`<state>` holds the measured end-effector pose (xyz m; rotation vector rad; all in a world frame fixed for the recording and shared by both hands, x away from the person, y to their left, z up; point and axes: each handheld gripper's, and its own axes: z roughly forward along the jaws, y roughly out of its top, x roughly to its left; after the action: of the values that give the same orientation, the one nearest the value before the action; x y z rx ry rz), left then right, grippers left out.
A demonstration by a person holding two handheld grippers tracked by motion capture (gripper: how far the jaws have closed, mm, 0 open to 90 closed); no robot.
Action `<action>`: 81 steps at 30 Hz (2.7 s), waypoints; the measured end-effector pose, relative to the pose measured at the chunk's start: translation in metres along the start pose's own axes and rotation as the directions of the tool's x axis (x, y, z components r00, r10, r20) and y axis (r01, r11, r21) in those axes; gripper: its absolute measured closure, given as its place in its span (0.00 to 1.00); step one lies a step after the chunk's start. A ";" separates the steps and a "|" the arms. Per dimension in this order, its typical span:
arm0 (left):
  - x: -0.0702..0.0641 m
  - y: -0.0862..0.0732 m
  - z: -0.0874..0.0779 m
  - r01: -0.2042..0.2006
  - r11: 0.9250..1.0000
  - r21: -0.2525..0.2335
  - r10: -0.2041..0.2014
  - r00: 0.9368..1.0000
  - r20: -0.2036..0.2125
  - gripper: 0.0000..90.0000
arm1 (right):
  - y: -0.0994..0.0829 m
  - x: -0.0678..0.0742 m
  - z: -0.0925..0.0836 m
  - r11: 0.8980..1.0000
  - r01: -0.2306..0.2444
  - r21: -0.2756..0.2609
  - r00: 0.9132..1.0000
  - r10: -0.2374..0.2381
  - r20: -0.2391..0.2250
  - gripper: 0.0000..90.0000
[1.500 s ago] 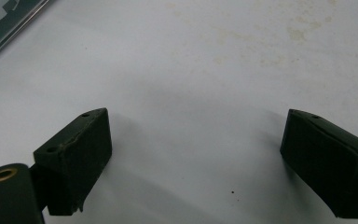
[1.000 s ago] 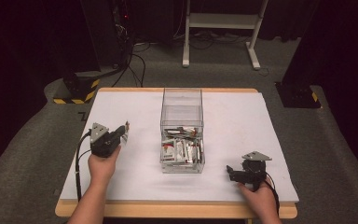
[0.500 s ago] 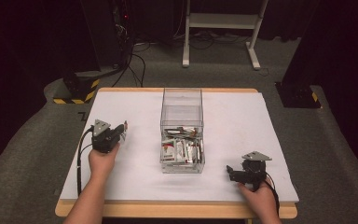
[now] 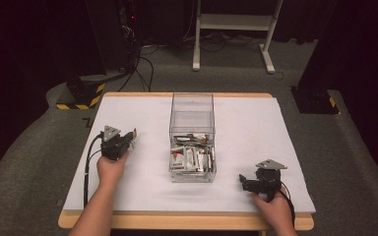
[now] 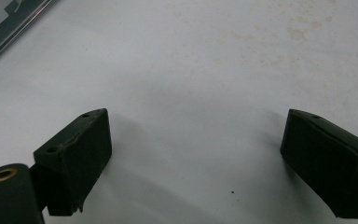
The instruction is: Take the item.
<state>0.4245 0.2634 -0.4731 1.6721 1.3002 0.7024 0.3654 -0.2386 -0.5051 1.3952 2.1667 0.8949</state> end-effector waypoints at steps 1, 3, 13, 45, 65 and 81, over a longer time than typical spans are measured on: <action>-0.001 0.000 0.001 0.005 1.000 0.001 -0.005 1.000 0.001 0.99 | 0.000 0.000 0.000 1.000 0.000 0.000 1.000 0.000 0.000 0.09; -0.001 0.000 0.003 0.014 1.000 -0.002 -0.014 1.000 0.006 0.99 | 0.000 0.000 0.000 1.000 0.000 0.000 1.000 0.000 0.000 0.10; -0.012 -0.002 0.012 0.048 0.999 -0.007 -0.047 0.998 0.049 0.94 | 0.000 0.000 0.000 1.000 -0.002 -0.001 1.000 0.002 -0.002 0.10; -0.030 -0.010 -0.019 0.018 0.999 0.027 -0.022 0.992 0.124 0.43 | 0.000 0.000 0.000 1.000 0.006 0.000 1.000 -0.006 0.001 0.09; -0.018 -0.045 -0.049 -0.023 0.992 0.124 0.007 0.993 0.122 0.43 | 0.000 0.000 0.000 1.000 0.009 0.001 1.000 -0.009 0.005 0.09; -0.025 -0.071 -0.059 -0.107 0.966 0.235 0.082 0.990 0.115 0.38 | 0.000 0.000 0.000 1.000 0.010 0.000 1.000 -0.010 0.007 0.09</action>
<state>0.3355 0.2613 -0.5073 1.9507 1.2773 0.5196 0.3655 -0.2381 -0.5053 1.3849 2.1670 0.8854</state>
